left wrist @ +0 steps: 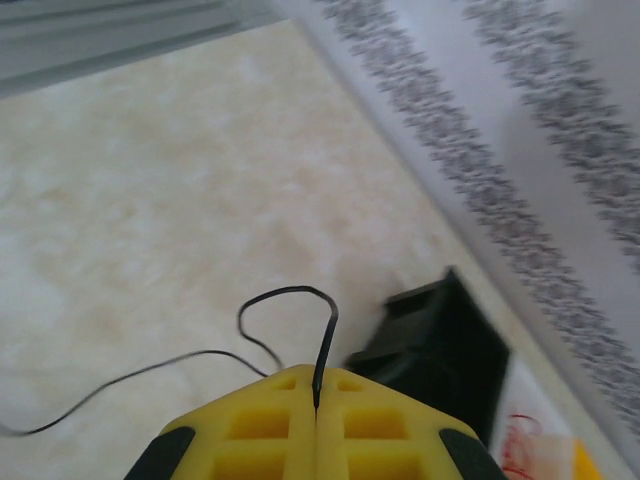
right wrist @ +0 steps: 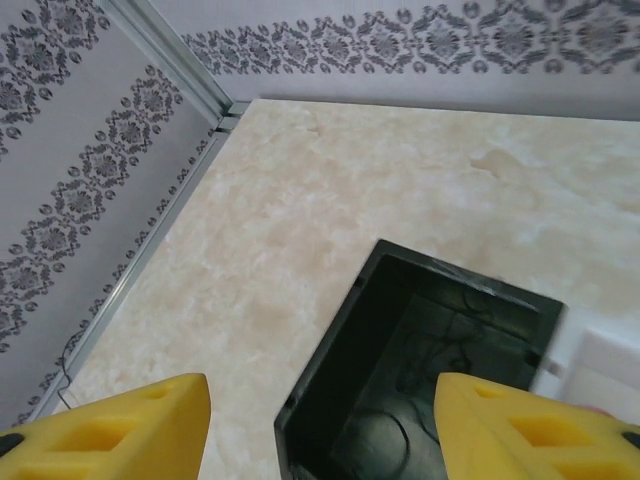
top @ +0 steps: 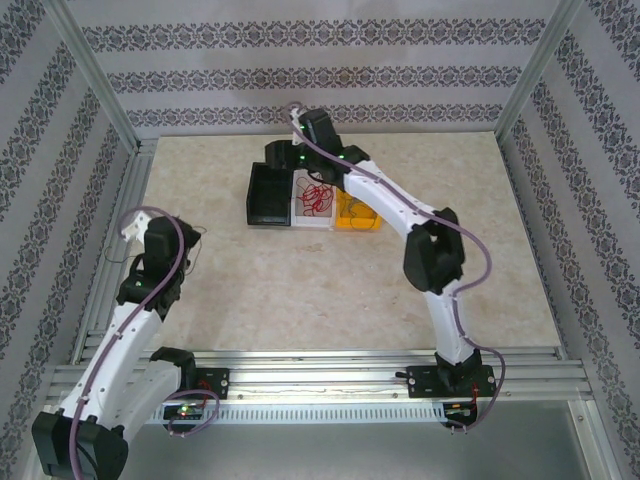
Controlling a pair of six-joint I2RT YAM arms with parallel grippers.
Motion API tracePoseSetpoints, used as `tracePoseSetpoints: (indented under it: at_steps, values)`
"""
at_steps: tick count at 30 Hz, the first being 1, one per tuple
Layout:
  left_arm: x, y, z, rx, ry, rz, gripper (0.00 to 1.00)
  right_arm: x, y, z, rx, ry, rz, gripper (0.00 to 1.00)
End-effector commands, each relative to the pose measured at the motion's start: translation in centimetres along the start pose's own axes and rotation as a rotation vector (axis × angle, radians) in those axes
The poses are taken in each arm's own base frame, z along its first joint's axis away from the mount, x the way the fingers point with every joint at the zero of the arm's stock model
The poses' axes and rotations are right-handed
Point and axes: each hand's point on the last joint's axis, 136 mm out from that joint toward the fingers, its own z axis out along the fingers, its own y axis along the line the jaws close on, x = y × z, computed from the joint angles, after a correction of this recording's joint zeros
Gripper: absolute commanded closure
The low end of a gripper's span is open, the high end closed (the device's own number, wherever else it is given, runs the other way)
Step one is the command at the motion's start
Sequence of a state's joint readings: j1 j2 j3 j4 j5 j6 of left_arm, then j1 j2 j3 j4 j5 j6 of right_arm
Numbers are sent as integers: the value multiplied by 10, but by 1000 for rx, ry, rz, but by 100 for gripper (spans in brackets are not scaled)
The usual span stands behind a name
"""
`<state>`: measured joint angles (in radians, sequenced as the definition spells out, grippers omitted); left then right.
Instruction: Untangle the cables
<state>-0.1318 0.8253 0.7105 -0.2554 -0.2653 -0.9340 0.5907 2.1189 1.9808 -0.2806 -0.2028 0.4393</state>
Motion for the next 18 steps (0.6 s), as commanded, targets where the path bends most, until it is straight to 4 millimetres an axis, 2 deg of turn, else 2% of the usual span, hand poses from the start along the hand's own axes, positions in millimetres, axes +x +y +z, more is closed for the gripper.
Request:
tracePoseSetpoints:
  at_steps: [1,3,5,10,14,18]
  values:
    - [-34,-79,-17,249,-46,126,100,-26,19,-52,-40,-101,-4,39]
    - [-49,-113,-26,345,-55,160,100,-12,16,-66,-29,-95,-4,39]
    - [-74,-159,-40,457,-92,195,100,2,10,-80,-10,-87,0,39]
    - [-134,-241,-61,572,-183,242,100,43,-8,-100,28,-42,32,39]
    - [-173,-294,-70,660,-264,232,100,68,-21,-115,61,-23,55,39]
    - [-194,-343,-72,759,-271,227,100,86,-30,-124,84,-9,72,39]
